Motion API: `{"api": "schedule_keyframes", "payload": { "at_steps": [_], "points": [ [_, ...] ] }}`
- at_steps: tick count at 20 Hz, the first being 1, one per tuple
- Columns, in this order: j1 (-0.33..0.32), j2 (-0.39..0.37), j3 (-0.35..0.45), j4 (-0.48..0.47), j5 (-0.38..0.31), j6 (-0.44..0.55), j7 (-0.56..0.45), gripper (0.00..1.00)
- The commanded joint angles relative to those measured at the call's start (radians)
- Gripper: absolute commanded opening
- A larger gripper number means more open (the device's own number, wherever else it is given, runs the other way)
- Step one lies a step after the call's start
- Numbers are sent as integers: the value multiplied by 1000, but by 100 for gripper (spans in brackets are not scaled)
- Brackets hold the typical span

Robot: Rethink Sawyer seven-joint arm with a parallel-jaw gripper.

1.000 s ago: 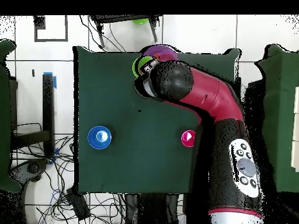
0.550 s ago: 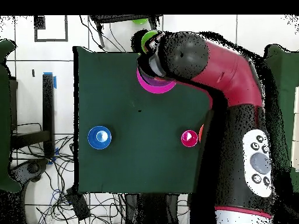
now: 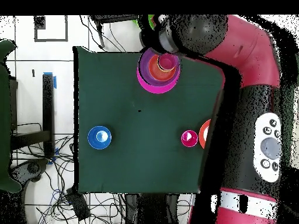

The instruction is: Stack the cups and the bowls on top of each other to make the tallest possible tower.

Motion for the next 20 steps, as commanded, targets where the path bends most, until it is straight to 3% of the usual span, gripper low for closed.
{"api": "schedule_keyframes", "payload": {
  "at_steps": [1,6,13,20],
  "points": [
    [12,153,41,-157,-56,130,-1,0],
    [8,200,28,-207,-71,123,-30,0],
    [6,222,-2,-202,-89,115,-59,0],
    [-10,186,-9,-107,-86,111,-114,0]
  ]
}}
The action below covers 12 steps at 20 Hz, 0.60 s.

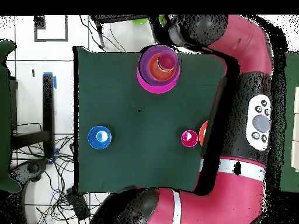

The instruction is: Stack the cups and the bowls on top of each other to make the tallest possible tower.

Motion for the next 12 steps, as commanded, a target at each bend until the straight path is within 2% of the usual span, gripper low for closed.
{"api": "schedule_keyframes", "payload": {
  "at_steps": [1,12],
  "points": [
    [-11,-17,14,95,-68,111,-123,0],
    [-57,-86,48,238,-56,76,-194,0]
  ]
}}
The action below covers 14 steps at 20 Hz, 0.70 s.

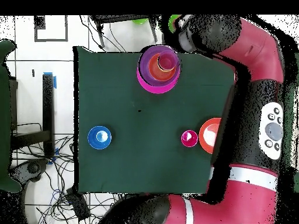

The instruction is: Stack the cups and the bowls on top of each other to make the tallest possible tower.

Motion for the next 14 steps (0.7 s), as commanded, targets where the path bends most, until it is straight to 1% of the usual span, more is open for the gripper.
{"api": "schedule_keyframes", "payload": {
  "at_steps": [1,3,10,14],
  "points": [
    [-19,-44,55,164,-54,73,-195,0],
    [-25,-43,62,173,-55,71,-200,0],
    [-39,-71,76,287,-57,42,-206,0],
    [-52,-69,95,324,-56,31,-214,0]
  ]
}}
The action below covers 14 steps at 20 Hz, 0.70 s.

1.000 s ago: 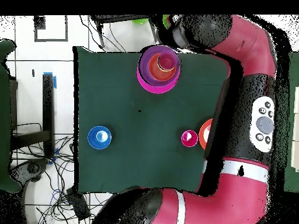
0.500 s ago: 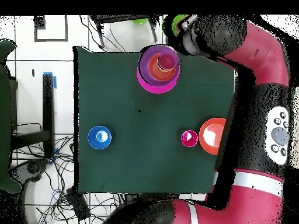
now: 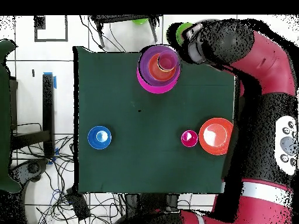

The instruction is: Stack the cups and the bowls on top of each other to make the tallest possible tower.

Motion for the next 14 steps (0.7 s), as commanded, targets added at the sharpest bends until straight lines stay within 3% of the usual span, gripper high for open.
{"api": "schedule_keyframes", "payload": {
  "at_steps": [1,14],
  "points": [
    [-9,5,95,197,-55,30,-213,0],
    [-36,11,154,243,-63,-44,-215,0]
  ]
}}
